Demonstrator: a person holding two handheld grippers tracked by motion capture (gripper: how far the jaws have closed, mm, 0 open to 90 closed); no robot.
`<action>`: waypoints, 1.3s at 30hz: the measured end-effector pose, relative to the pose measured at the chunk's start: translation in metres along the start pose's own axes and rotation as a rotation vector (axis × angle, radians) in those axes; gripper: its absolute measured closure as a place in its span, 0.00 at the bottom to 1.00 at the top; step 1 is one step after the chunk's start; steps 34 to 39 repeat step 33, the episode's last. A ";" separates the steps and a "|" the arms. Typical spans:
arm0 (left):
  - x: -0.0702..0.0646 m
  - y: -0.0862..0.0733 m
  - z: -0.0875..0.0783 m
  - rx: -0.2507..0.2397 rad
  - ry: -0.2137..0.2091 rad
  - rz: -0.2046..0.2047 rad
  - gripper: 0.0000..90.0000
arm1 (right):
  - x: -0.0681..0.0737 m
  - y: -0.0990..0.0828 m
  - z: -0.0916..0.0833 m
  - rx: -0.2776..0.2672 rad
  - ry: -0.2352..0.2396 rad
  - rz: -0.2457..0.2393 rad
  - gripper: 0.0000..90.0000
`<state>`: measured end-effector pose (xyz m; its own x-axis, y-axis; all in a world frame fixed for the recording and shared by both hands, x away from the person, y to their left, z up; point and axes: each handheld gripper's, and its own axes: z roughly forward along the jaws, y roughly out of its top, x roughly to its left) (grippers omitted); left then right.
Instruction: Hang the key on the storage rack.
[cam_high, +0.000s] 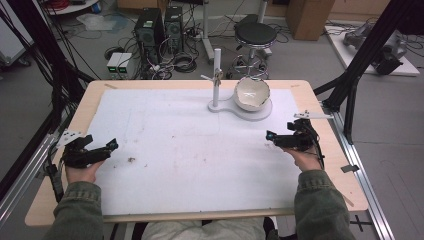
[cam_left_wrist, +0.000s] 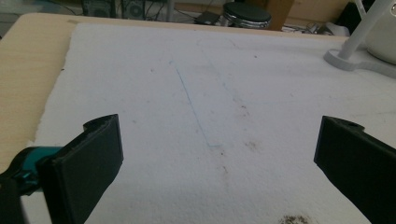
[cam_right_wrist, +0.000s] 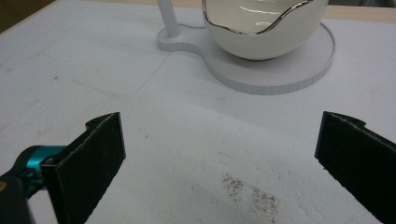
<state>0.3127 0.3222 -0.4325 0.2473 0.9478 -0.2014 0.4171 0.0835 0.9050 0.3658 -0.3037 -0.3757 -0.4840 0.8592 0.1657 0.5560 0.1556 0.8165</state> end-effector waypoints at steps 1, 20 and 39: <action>0.000 0.000 0.000 0.003 -0.003 0.000 0.02 | 0.000 -0.002 0.000 -0.004 0.006 -0.004 0.01; 0.000 0.000 -0.001 -0.019 -0.005 0.005 0.02 | -0.006 -0.048 -0.011 -0.132 -0.078 0.005 0.01; 0.000 0.000 -0.001 -0.016 0.005 0.006 0.02 | -0.012 -0.058 -0.018 -0.181 -0.117 0.026 0.01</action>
